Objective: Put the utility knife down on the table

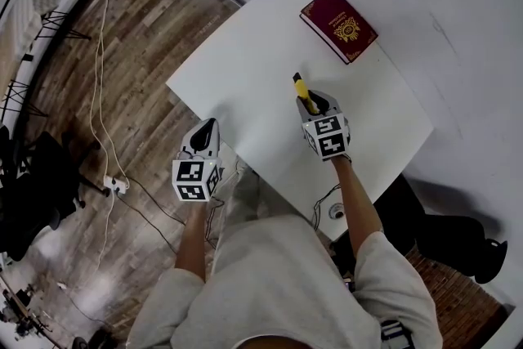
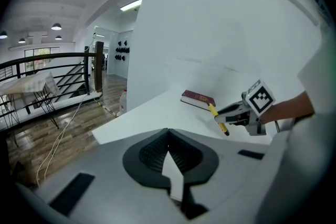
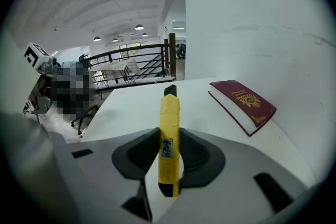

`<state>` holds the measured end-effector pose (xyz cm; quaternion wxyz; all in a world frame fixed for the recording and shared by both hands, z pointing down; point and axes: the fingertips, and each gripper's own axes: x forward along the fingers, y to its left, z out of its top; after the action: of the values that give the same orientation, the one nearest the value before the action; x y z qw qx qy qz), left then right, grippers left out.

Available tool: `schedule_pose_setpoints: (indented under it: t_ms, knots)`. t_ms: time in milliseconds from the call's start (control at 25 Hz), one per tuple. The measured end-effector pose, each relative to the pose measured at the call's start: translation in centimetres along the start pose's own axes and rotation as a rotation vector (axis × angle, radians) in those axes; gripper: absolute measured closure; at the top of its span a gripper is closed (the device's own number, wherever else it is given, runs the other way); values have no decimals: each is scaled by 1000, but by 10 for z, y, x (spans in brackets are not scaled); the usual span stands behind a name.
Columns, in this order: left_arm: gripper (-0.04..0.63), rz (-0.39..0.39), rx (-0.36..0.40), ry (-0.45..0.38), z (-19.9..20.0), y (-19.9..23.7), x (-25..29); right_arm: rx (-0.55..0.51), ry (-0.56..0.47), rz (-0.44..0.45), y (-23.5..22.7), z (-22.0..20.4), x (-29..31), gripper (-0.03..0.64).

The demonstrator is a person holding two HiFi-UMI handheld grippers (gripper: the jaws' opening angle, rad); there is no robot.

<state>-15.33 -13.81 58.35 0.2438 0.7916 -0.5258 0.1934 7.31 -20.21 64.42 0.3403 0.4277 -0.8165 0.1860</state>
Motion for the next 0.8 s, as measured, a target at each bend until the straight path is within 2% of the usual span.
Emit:
schedule_pose_setpoints:
  t_ms: [800]
  knots:
    - [589, 2, -4, 4, -3, 6, -3, -17, 146, 9, -11, 7, 63, 506]
